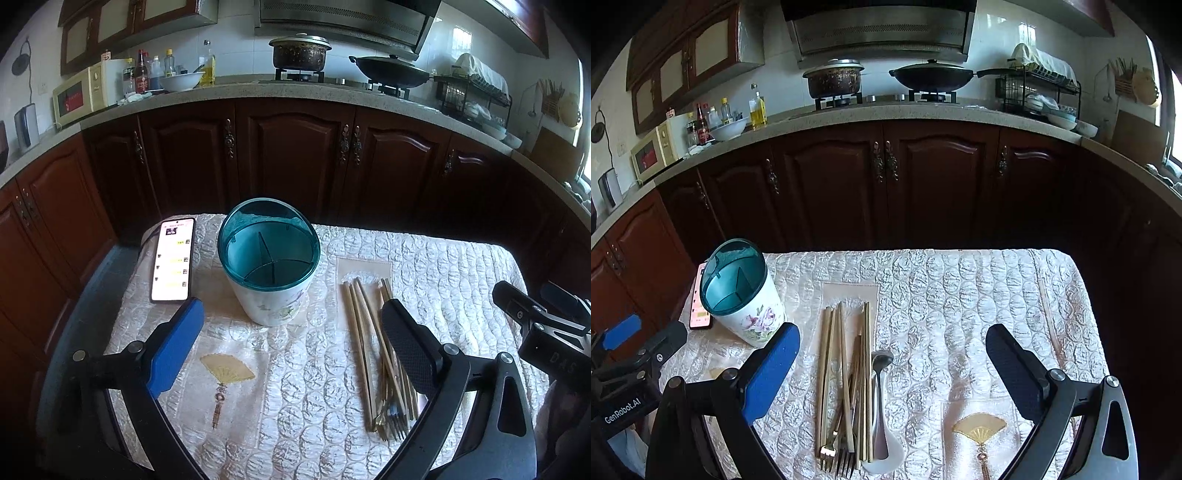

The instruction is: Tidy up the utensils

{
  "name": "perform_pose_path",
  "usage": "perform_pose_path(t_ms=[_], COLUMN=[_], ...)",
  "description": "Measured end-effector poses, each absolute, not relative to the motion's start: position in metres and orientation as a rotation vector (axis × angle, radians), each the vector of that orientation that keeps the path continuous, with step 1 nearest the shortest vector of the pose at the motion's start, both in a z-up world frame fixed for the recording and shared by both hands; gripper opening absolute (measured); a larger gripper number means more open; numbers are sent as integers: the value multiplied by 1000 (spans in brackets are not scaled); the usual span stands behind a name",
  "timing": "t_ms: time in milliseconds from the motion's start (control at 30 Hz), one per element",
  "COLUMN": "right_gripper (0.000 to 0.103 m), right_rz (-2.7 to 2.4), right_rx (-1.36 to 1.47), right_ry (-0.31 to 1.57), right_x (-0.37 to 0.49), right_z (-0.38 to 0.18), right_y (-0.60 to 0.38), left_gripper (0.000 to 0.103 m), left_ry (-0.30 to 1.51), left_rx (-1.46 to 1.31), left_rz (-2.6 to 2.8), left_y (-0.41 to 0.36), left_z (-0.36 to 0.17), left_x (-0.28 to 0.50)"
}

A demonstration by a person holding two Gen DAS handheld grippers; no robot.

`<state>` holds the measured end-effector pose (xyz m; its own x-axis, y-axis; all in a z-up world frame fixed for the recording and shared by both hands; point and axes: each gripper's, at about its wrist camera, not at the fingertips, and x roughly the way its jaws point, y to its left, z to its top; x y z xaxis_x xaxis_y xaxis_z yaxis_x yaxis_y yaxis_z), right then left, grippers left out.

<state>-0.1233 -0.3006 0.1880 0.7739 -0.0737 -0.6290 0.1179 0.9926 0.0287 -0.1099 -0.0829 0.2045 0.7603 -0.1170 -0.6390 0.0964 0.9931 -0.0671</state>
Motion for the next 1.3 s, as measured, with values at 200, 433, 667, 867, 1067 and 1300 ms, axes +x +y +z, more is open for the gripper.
perform_pose_path(t_ms=[200, 433, 667, 867, 1067, 1300], right_gripper=[101, 101, 101, 101, 101, 101], right_rz=[-104, -105, -103, -103, -95, -93], right_rx=[72, 65, 66, 66, 75, 74], right_ry=[683, 685, 691, 692, 700, 700], right_x=[-121, -120, -117, -116, -115, -115], right_z=[187, 187, 187, 187, 185, 186], right_y=[-300, -299, -299, -298, -298, -297], left_gripper=[97, 97, 97, 97, 97, 97], left_ry=[694, 700, 700, 700, 705, 706], left_rx=[-24, -36, -33, -26, -32, -35], left_rz=[-108, -105, -108, -104, -100, -101], left_y=[-80, -77, -78, -79, -77, -77], left_z=[204, 202, 201, 200, 199, 198], left_x=[-109, -106, -106, -106, -104, -104])
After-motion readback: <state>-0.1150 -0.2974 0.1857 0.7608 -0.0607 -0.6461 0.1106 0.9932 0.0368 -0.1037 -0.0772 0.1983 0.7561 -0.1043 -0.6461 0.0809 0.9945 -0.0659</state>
